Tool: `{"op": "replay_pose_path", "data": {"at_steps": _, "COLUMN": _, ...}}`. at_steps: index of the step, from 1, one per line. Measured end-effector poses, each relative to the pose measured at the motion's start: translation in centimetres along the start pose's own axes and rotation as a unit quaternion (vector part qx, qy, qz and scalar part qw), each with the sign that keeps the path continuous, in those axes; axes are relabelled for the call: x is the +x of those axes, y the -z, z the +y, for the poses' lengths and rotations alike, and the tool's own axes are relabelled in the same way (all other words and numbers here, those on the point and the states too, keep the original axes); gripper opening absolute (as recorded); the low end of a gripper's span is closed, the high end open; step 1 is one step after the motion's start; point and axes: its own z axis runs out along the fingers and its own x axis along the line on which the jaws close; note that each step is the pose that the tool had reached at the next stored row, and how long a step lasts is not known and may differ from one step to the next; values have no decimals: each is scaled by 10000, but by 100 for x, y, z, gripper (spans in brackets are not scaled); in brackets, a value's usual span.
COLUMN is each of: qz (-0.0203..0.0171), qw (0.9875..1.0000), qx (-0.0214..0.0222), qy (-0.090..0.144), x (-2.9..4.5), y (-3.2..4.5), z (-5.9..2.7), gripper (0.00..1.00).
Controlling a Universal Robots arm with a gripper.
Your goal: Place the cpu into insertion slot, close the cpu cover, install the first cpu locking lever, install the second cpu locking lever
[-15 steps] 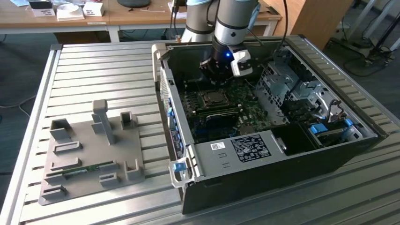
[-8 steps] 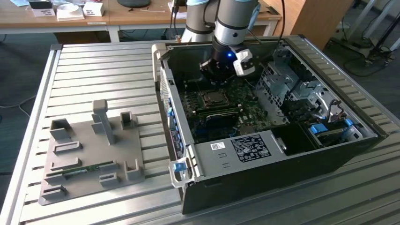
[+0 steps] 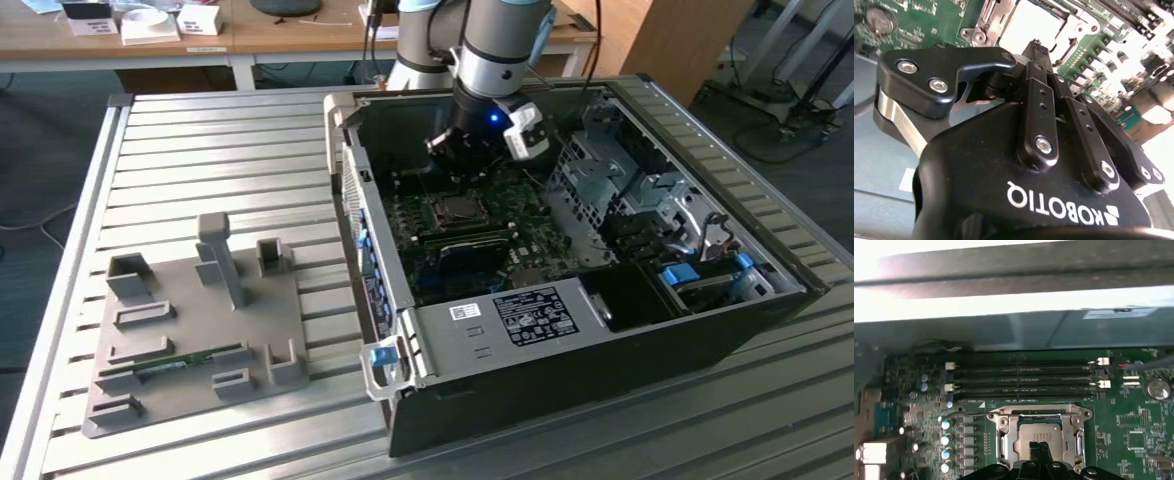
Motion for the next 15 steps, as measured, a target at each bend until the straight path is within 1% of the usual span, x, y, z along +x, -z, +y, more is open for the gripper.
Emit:
{"op": "replay_pose_path", "data": {"at_steps": 3, "qz": -9, "qw": 10000, "qx": 19, "qy": 80, "x": 6, "y": -2, "z": -1, "gripper": 11}}
{"op": "replay_pose_path", "data": {"at_steps": 4, "qz": -12, "qw": 10000, "qx": 32, "qy": 88, "x": 9, "y": -4, "z": 0, "gripper": 11}}
{"op": "replay_pose_path", "data": {"at_steps": 7, "qz": -12, "qw": 9999, "qx": 95, "qy": 93, "x": 22, "y": -14, "z": -2, "gripper": 11}}
{"op": "replay_pose_path", "data": {"at_steps": 9, "qz": -12, "qw": 9999, "qx": 122, "qy": 93, "x": 34, "y": -23, "z": -2, "gripper": 11}}
{"op": "replay_pose_path", "data": {"at_steps": 11, "qz": -12, "qw": 9999, "qx": 129, "qy": 93, "x": 56, "y": -35, "z": -3, "gripper": 11}}
{"op": "replay_pose_path", "data": {"at_steps": 15, "qz": -12, "qw": 9999, "qx": 129, "qy": 92, "x": 113, "y": -59, "z": -6, "gripper": 11}}
